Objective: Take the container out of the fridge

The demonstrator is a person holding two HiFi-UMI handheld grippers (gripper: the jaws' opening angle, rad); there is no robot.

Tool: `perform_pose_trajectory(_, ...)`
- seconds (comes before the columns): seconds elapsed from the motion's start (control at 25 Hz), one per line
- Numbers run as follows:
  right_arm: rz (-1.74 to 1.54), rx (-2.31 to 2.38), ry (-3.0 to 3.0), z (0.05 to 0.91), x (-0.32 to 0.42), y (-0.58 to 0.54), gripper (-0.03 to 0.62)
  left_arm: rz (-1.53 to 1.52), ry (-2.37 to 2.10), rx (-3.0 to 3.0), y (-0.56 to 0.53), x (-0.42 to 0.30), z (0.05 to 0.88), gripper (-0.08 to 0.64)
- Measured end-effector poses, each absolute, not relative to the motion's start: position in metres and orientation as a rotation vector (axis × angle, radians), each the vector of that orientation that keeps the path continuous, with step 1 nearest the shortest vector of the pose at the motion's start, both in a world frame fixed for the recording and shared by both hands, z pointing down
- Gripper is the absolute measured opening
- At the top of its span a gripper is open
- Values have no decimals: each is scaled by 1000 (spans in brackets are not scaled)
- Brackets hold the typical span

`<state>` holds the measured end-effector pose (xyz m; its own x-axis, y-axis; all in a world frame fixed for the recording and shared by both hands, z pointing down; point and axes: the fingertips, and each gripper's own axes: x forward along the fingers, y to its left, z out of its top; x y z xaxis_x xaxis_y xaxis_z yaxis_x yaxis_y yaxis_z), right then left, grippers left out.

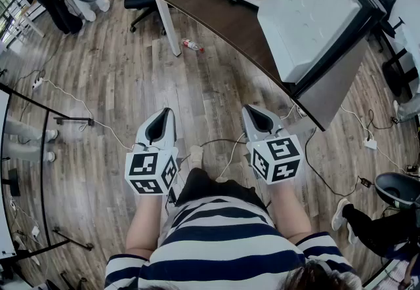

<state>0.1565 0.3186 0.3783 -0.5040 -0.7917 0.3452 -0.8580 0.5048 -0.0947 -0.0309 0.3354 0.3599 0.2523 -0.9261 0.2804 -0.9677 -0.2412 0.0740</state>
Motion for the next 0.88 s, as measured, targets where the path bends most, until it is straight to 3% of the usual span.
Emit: perform_pose_trajectory(0.88,369,1294,-2477,394,113,260,-3,293,-1804,2254,287,-71,365,0)
